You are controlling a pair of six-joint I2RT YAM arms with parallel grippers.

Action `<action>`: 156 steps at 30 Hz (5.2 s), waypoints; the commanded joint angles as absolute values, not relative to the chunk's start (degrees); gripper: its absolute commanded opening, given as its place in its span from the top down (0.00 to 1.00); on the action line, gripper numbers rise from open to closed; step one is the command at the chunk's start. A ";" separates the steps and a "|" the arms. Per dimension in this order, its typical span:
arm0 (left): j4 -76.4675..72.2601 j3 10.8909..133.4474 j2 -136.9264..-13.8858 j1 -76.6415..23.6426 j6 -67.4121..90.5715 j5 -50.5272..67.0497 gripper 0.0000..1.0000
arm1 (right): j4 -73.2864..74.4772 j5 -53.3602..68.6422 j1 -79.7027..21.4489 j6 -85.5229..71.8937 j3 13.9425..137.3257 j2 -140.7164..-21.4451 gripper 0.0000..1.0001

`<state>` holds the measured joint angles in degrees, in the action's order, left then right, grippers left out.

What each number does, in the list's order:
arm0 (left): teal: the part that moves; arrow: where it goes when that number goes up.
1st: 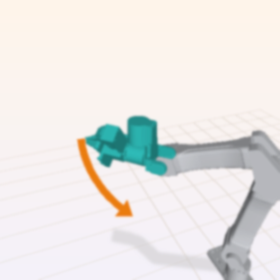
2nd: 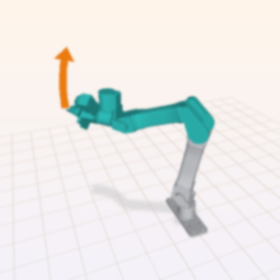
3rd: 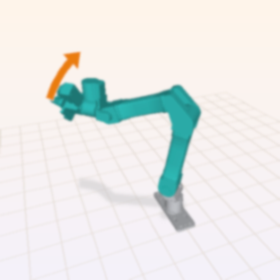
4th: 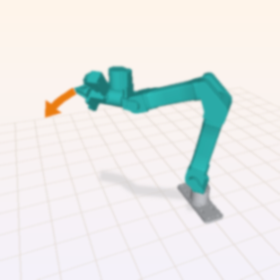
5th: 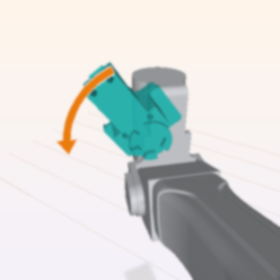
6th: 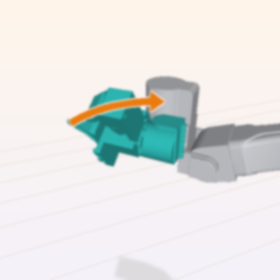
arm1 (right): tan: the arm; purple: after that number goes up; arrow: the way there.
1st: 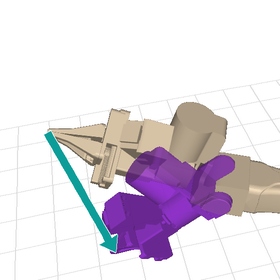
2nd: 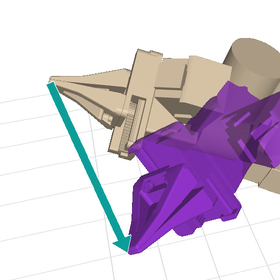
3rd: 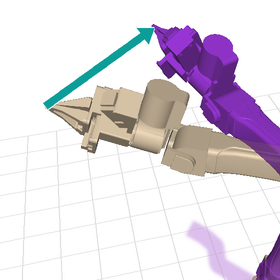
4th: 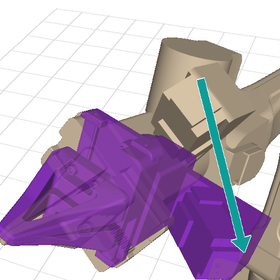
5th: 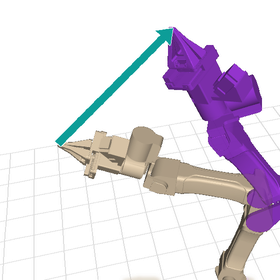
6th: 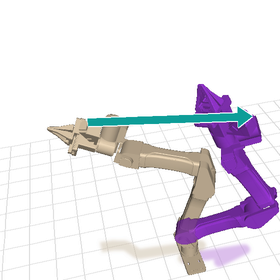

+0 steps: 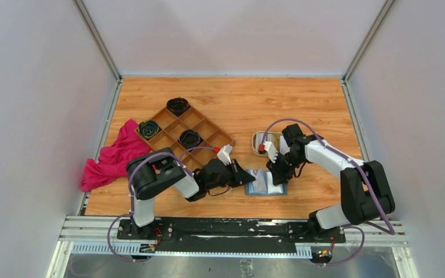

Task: Put the credit cards into the card holder
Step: Insert the credit card into the card holder.

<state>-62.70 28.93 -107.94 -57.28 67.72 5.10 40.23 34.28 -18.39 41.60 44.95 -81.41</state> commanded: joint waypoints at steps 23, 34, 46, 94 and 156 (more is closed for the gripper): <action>-57.55 31.74 -109.95 -60.55 68.48 -1.47 1.00 | 40.78 31.60 -20.74 39.75 46.67 -83.80 0.73; -58.18 31.84 -110.75 -60.56 70.98 -2.98 1.00 | 40.78 29.67 -21.68 39.42 46.67 -85.77 0.73; -62.61 32.09 -113.11 -60.56 71.66 -1.81 1.00 | 41.20 29.91 -21.91 39.16 47.24 -85.76 0.73; -65.04 28.87 -94.20 -57.30 45.05 18.54 1.00 | 57.16 71.37 -7.65 50.90 51.54 -76.55 0.71; -43.89 24.73 -91.22 -65.65 44.80 -16.19 0.27 | 23.14 53.16 1.67 -7.75 31.06 -60.39 1.00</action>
